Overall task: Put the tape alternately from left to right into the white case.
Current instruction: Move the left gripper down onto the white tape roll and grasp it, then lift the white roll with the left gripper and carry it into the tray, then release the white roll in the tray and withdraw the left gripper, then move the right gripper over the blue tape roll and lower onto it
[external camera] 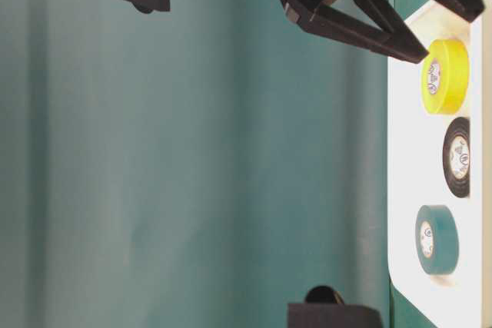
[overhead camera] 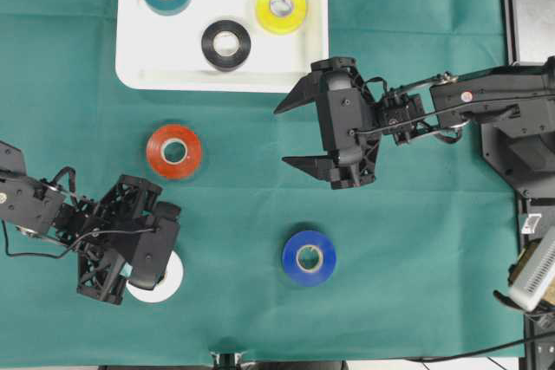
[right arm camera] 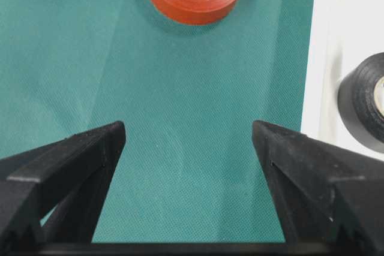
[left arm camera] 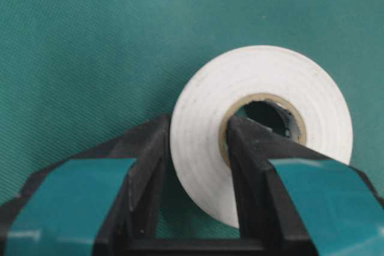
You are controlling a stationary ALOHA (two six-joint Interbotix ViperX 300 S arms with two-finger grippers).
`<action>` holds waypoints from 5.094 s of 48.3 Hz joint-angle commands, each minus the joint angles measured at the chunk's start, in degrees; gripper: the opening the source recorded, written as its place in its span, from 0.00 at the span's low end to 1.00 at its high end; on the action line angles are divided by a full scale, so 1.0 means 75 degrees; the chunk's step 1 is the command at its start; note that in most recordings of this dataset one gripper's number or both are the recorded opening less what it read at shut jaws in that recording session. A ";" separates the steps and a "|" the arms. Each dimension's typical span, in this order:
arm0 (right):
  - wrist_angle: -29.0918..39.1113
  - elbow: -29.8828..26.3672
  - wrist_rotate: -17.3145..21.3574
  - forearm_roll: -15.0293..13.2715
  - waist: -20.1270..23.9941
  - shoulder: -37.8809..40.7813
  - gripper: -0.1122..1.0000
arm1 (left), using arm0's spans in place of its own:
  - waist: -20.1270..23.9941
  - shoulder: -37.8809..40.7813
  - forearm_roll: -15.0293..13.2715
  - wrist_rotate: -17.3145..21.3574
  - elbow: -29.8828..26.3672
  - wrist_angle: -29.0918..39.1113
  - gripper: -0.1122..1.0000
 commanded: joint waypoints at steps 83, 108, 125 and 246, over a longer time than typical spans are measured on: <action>-0.0152 0.0035 0.0023 0.0000 0.0012 -0.0070 0.69 | 0.4863 -0.2062 0.0035 0.1945 0.0504 0.0727 0.34; -0.0152 0.0047 0.0023 0.0012 0.0012 -0.0070 0.69 | 0.5977 -0.1781 0.0035 0.1945 0.0738 0.0059 0.34; -0.0152 0.0047 0.0023 0.0012 0.0012 -0.0070 0.69 | 0.5965 -0.1781 0.0035 0.1887 0.0785 0.0059 0.34; -0.0141 0.0059 0.0023 0.0012 0.0035 -0.0070 0.69 | 0.3023 -0.3012 0.0012 0.1852 0.1723 0.0023 0.91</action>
